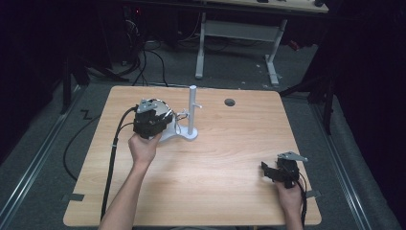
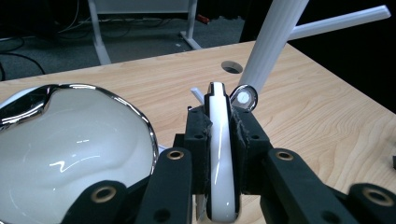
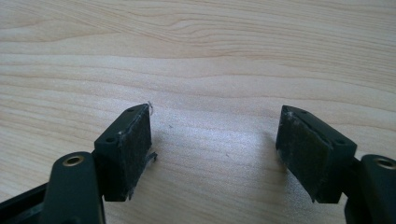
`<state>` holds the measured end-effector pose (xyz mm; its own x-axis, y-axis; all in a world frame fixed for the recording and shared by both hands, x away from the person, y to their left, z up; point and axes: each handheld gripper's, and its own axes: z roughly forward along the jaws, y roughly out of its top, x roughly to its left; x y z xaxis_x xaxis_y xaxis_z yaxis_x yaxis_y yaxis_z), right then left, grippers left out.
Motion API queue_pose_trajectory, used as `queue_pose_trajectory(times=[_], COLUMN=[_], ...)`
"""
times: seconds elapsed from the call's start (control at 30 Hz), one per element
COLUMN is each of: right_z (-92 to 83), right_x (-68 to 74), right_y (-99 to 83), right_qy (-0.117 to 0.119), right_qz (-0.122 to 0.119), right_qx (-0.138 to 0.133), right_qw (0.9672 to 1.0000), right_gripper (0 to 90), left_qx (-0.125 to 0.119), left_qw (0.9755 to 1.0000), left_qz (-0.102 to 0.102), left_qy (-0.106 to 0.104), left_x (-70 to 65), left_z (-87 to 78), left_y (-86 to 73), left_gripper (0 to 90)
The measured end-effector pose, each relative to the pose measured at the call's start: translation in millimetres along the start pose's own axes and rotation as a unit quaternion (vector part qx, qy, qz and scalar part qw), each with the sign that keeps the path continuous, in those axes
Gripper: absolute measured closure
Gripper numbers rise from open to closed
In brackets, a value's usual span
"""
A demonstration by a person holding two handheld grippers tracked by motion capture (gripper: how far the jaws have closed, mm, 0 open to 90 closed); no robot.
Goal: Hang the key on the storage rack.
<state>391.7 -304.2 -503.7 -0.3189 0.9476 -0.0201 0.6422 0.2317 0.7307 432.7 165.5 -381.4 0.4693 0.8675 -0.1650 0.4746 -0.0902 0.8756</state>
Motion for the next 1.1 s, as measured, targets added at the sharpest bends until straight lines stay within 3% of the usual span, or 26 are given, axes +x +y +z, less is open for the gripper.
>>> queue_pose_trajectory(times=[0.33,1.1], right_z=[0.0,0.0], right_x=[0.0,0.0], right_y=[0.0,0.0], right_qy=[0.000,0.000], right_qz=[0.000,-0.001], right_qx=[0.000,0.000], right_qw=[1.0000,1.0000], right_gripper=[26.9,26.9], left_qx=[0.007,0.020], left_qw=[1.0000,0.9998], left_qz=[0.006,-0.004], left_qy=[0.004,-0.006], left_x=[-1.2,1.1], left_z=[2.1,8.1], left_y=[-4.6,-22.8], left_gripper=[77.8,77.4])
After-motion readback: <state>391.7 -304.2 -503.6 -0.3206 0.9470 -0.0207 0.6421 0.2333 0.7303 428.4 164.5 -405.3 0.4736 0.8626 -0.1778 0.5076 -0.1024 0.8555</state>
